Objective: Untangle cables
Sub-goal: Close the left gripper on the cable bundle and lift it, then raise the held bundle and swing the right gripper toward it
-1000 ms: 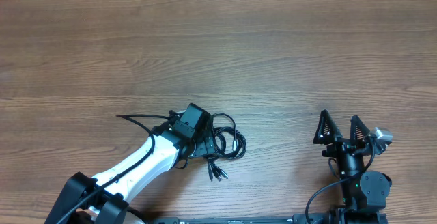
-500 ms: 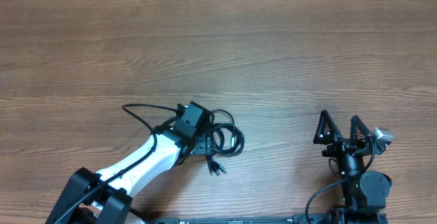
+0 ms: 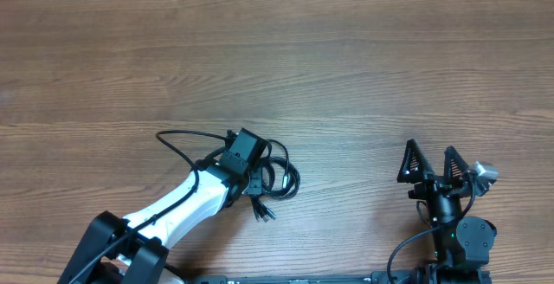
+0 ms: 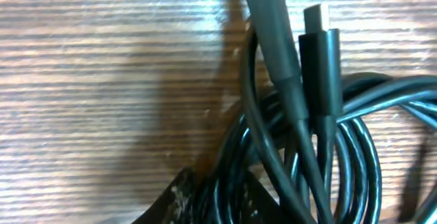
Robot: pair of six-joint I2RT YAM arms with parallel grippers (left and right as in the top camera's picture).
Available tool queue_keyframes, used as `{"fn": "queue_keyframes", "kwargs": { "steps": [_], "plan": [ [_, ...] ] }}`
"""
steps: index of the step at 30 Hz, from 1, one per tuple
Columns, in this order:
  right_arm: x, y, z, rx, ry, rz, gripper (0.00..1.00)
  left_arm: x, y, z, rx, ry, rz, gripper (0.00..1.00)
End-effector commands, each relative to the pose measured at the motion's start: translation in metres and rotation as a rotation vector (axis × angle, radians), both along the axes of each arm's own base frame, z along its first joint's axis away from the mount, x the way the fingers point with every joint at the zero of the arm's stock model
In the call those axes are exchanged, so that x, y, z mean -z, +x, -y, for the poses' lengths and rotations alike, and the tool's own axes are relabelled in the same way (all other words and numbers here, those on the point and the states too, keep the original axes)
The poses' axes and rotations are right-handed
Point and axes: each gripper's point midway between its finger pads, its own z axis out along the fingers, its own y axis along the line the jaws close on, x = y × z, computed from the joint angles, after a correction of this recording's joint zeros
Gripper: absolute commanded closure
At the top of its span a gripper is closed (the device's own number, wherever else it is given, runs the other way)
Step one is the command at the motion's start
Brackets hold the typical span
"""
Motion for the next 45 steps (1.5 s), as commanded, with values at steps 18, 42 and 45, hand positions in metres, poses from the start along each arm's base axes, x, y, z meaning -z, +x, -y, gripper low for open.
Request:
{"fn": "queue_keyframes", "kwargs": {
  "steps": [18, 42, 45],
  "plan": [
    [0.002, 0.000, 0.001, 0.005, -0.007, 0.002, 0.00, -0.048, 0.034, 0.060, 0.298, -0.153, 0.089, 0.96],
    [0.002, 0.000, 0.001, 0.005, -0.007, 0.002, 0.00, -0.243, 0.069, 0.133, 0.802, -0.302, 0.386, 0.96],
    [0.002, 0.000, 0.001, 0.005, -0.007, 0.002, 0.00, -0.248, 0.065, 0.138, 0.822, -0.338, 0.387, 0.96]
  ]
}}
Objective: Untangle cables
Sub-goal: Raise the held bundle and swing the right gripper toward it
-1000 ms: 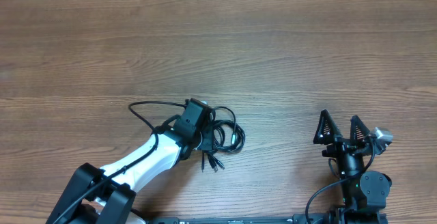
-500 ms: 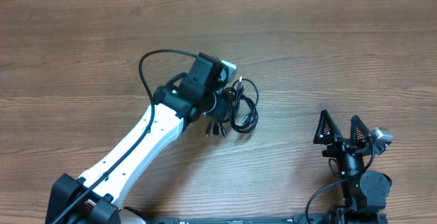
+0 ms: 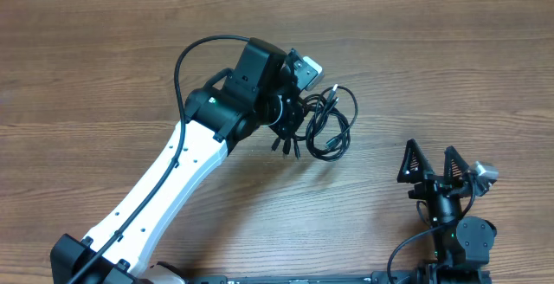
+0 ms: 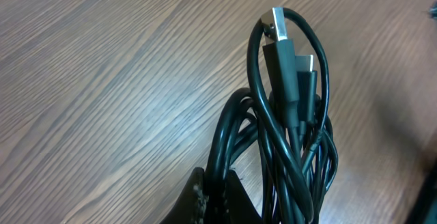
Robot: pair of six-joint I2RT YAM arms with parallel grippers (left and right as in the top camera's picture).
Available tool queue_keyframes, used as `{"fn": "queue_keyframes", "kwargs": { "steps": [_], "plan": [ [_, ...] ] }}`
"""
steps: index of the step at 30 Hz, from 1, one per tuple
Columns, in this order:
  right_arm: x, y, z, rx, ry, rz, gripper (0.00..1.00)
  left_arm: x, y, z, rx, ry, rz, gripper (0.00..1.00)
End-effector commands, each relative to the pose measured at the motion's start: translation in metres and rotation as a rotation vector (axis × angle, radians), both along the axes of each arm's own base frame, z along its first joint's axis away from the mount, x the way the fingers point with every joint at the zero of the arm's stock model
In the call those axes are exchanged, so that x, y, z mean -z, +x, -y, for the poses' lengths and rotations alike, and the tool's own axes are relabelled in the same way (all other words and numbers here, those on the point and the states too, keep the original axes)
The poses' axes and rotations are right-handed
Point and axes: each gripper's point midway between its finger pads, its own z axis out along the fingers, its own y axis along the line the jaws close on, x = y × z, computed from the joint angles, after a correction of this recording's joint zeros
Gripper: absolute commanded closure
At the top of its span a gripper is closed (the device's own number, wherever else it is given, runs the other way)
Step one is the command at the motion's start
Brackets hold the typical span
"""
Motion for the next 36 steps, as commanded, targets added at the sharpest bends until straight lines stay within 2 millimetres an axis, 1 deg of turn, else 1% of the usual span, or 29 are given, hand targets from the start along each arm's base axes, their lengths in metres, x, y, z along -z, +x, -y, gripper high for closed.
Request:
{"fn": "queue_keyframes", "kwargs": {
  "steps": [1, 3, 6, 8, 9, 10, 11, 12, 16, 17, 20, 23, 24, 26, 29, 30, 33, 36],
  "plan": [
    [0.002, 0.000, 0.001, 0.005, -0.007, 0.002, 0.00, -0.030, -0.008, 0.016, 0.096, -0.096, 0.037, 0.96],
    [0.001, 0.000, -0.001, -0.001, 0.000, 0.005, 0.00, -0.034, -0.010, 0.020, 0.113, -0.119, 0.041, 0.96],
    [-0.006, -0.002, -0.016, -0.090, 0.001, 0.017, 0.00, -0.042, -0.004, 0.024, 0.084, -0.155, 0.049, 0.96],
    [-0.022, -0.007, -0.023, -0.129, 0.000, 0.023, 0.00, -0.051, -0.004, 0.030, 0.105, -0.197, 0.063, 0.96],
    [-0.026, -0.009, -0.023, -0.128, 0.001, 0.022, 0.00, -0.053, -0.004, 0.032, 0.114, -0.210, 0.066, 0.96],
    [-0.036, -0.014, -0.023, -0.127, 0.001, 0.012, 0.00, -0.059, -0.006, 0.037, 0.140, -0.242, 0.073, 0.96],
    [-0.042, -0.017, -0.023, -0.127, 0.002, 0.004, 0.00, -0.062, -0.007, 0.040, 0.150, -0.260, 0.075, 0.96],
    [-0.053, -0.026, -0.023, -0.127, 0.005, -0.018, 0.00, -0.069, -0.007, 0.044, 0.157, -0.297, 0.073, 0.96],
    [-0.083, -0.058, -0.025, -0.127, 0.012, -0.080, 0.00, -0.093, -0.013, 0.059, 0.218, -0.424, 0.072, 0.96],
    [-0.085, -0.062, -0.025, -0.127, 0.014, -0.087, 0.00, -0.096, -0.014, 0.061, 0.221, -0.440, 0.067, 0.96],
    [-0.097, -0.085, -0.027, -0.127, 0.019, -0.133, 0.00, -0.106, -0.017, 0.066, 0.219, -0.501, 0.030, 0.96],
    [-0.101, -0.101, -0.031, -0.145, 0.031, -0.213, 0.00, -0.107, -0.016, 0.066, 0.174, -0.528, -0.027, 0.96],
    [-0.103, -0.103, -0.034, -0.167, 0.036, -0.227, 0.00, -0.107, -0.016, 0.066, 0.166, -0.533, -0.039, 0.96],
    [-0.110, -0.102, -0.049, -0.249, 0.072, -0.261, 0.00, -0.108, -0.016, 0.066, 0.143, -0.544, -0.070, 0.96],
    [-0.114, -0.095, -0.063, -0.327, 0.158, -0.334, 0.00, -0.107, -0.016, 0.066, 0.107, -0.561, -0.119, 0.96],
    [-0.113, -0.089, -0.070, -0.374, 0.181, -0.388, 0.00, -0.107, -0.016, 0.066, 0.087, -0.570, -0.146, 0.96],
    [-0.108, -0.079, -0.077, -0.410, 0.216, -0.483, 0.00, -0.107, -0.016, 0.066, 0.065, -0.580, -0.175, 0.96],
    [-0.098, -0.065, -0.076, -0.403, 0.242, -0.577, 0.00, -0.107, -0.015, 0.065, 0.029, -0.592, -0.212, 0.96]
  ]
}}
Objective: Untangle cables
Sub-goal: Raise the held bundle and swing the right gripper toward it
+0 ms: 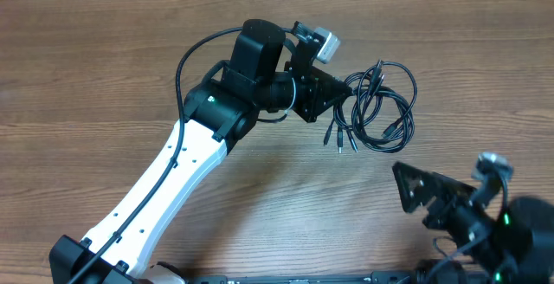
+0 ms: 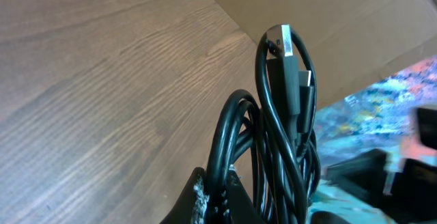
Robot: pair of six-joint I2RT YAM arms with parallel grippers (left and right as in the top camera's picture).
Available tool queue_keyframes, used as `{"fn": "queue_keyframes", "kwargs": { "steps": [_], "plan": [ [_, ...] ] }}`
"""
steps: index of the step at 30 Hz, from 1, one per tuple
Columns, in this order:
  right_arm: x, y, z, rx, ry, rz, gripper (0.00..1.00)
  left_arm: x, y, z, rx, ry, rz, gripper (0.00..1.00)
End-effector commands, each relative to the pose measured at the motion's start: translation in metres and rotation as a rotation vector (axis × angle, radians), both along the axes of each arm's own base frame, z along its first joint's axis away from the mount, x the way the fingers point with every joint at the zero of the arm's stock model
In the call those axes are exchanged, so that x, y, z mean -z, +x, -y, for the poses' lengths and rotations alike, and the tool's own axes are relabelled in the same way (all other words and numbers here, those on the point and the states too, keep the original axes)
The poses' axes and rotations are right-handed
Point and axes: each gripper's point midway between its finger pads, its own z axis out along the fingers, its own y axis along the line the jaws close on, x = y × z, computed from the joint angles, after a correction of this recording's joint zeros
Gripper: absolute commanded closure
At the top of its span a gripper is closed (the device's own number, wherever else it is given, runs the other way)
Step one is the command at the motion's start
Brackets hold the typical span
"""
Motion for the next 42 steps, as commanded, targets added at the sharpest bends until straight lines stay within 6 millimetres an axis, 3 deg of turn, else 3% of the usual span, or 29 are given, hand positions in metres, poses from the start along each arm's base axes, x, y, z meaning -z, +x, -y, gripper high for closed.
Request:
{"fn": "queue_keyframes", "kwargs": {
  "steps": [1, 8, 24, 34, 42],
  "plan": [
    [0.001, 0.012, -0.009, -0.046, 0.048, -0.085, 0.00, -0.023, -0.004, 0.000, -0.030, -0.064, -0.070, 0.96],
    [0.017, 0.045, -0.007, -0.022, 0.085, -0.193, 0.00, -0.027, 0.003, -0.003, -0.065, -0.085, -0.093, 0.96],
    [0.047, 0.069, -0.005, 0.009, 0.121, -0.349, 0.00, -0.036, 0.001, 0.001, -0.040, -0.124, -0.084, 0.96],
    [0.045, 0.073, -0.005, 0.014, 0.126, -0.335, 0.00, -0.059, 0.011, 0.003, -0.075, -0.216, -0.084, 0.96],
    [0.028, 0.090, -0.004, 0.068, 0.202, -0.273, 0.00, -0.065, 0.006, 0.006, -0.042, -0.239, -0.088, 0.96]
  ]
}}
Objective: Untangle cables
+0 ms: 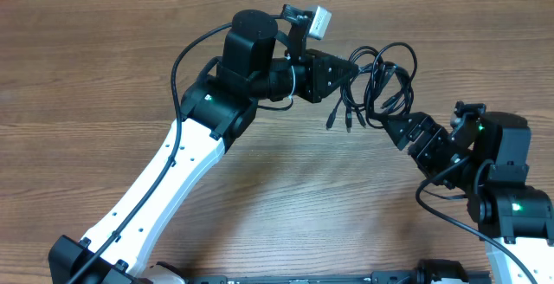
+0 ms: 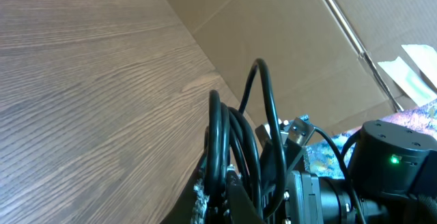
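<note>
A tangled bundle of black cables (image 1: 379,83) hangs above the table, and my left gripper (image 1: 344,73) is shut on its left side. In the left wrist view the cable loops (image 2: 222,138) rise from between the left fingers (image 2: 202,198). Loose plug ends (image 1: 339,119) dangle below the bundle. My right gripper (image 1: 400,131) is raised and points up-left, with its tips just under the bundle's lower right edge. Its jaws look spread, with no cable clearly between them. The right arm's body (image 2: 392,162) shows behind the loops.
The wooden table (image 1: 104,76) lies under both arms. A cardboard wall (image 2: 273,33) stands along the far edge. The left arm's own black cable (image 1: 186,54) arcs beside its wrist. The right arm's base (image 1: 511,206) is at the lower right.
My right gripper has come up and left from the lower right to just below the bundle. The left gripper, still holding the bundle, has tilted it a little further toward the right arm.
First the bundle lay on the table near the front with my left gripper down on it and the right arm parked. Then the left gripper held it lifted over mid-table, then further right. Now the right gripper has met it from below.
</note>
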Robot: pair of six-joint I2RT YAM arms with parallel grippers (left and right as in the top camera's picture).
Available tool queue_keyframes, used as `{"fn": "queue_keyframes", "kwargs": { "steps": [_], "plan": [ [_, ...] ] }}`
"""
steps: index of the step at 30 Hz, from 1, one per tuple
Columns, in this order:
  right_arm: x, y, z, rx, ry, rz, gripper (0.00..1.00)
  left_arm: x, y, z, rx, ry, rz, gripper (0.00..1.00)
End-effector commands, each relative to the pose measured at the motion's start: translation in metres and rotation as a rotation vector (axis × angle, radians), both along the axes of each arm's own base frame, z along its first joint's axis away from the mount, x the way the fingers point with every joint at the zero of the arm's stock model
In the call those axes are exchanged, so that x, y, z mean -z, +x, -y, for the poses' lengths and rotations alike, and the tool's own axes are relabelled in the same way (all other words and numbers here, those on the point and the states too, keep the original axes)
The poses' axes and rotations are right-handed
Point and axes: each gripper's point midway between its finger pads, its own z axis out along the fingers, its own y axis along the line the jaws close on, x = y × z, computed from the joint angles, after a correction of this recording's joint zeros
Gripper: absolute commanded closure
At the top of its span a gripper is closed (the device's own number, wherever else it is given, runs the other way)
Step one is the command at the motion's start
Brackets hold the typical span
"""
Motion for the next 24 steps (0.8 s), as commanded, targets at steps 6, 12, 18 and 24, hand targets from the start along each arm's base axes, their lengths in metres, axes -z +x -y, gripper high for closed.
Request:
{"fn": "queue_keyframes", "kwargs": {
  "steps": [6, 12, 18, 24],
  "plan": [
    [-0.035, 0.022, 0.001, 0.072, 0.071, 0.109, 0.00, -0.031, -0.018, 0.002, 0.091, -0.083, 0.002, 0.96],
    [-0.042, 0.030, 0.008, 0.138, 0.086, 0.132, 0.00, -0.035, -0.027, 0.004, 0.137, -0.104, -0.014, 0.96],
    [-0.032, 0.030, 0.022, 0.199, 0.025, 0.109, 0.00, -0.048, -0.033, 0.007, 0.188, -0.145, 0.030, 0.96],
    [-0.029, 0.030, 0.026, 0.181, -0.043, 0.124, 0.00, -0.053, -0.037, 0.007, 0.214, -0.163, 0.040, 0.96]
  ]
}}
